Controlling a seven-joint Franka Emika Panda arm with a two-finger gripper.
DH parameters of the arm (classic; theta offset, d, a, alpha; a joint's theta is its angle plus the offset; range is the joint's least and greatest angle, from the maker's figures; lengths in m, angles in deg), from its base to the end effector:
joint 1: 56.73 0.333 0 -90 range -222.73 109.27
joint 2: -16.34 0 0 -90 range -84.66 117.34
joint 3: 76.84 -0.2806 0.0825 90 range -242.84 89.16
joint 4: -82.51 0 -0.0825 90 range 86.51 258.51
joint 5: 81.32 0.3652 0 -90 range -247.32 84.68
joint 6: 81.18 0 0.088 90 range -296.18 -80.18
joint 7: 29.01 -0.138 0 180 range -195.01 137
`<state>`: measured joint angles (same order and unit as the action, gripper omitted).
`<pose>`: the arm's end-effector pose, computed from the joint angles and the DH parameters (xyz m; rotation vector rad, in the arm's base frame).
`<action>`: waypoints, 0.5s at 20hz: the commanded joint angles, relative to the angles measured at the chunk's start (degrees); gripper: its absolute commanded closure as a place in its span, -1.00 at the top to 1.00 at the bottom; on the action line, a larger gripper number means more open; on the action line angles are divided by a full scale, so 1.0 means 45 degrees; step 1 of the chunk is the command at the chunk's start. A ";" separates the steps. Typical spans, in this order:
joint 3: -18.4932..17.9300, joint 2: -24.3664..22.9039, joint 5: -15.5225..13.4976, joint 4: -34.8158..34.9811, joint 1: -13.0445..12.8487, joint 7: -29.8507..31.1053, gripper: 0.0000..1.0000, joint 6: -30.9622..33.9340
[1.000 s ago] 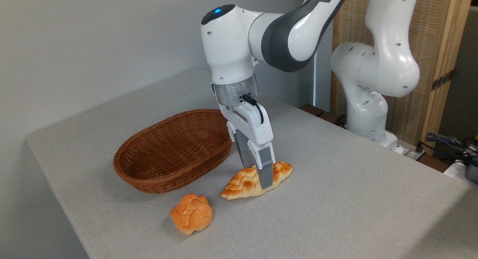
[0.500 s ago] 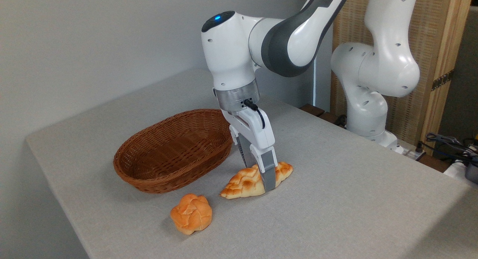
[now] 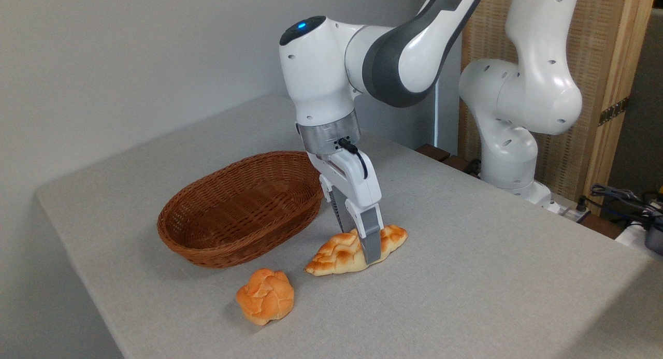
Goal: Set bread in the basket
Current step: 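Close the gripper on the middle of the braided loaf, then lift the braided loaf and carry it over the basket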
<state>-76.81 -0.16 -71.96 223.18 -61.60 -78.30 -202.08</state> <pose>0.4279 -0.0247 0.3466 -2.6353 1.4981 0.1591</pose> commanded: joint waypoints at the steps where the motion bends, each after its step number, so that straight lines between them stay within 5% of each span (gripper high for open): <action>1: -0.0162 -0.0063 0.0224 0.0148 -0.0071 -0.0217 0.24 -0.0322; 10: -0.0162 -0.0493 0.0185 -0.0396 -0.0071 -0.0217 0.27 0.0651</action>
<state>-76.82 -0.57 -71.96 223.04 -61.58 -78.31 -201.96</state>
